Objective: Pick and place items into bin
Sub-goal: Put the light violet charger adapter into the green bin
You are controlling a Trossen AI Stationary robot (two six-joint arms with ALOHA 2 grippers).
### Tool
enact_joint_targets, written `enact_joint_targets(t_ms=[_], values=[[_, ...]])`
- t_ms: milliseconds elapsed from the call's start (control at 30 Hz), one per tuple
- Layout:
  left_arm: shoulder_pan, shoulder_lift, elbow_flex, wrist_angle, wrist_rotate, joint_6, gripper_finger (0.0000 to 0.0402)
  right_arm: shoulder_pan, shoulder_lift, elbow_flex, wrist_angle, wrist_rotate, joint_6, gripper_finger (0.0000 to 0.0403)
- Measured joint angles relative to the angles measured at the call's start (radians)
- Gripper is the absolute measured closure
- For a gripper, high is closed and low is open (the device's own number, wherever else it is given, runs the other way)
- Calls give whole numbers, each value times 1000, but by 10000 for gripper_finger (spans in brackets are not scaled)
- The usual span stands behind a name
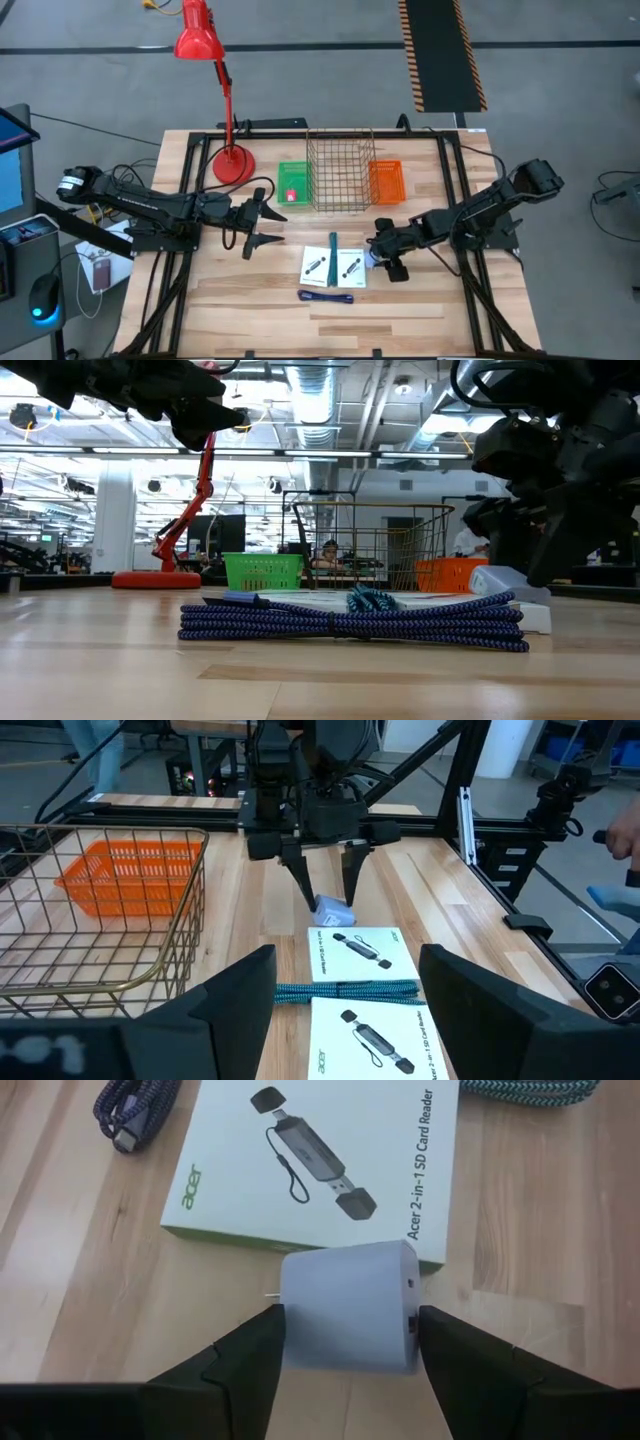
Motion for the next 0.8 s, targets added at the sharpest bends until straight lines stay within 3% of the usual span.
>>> enact_joint_targets(t_ms=[367,800], values=[[0,0,0,0,0,-4,167,0,-2,0,1,2,0,225],[0,0,0,0,0,-5,167,-7,-1,0,-1,-14,6,194]])
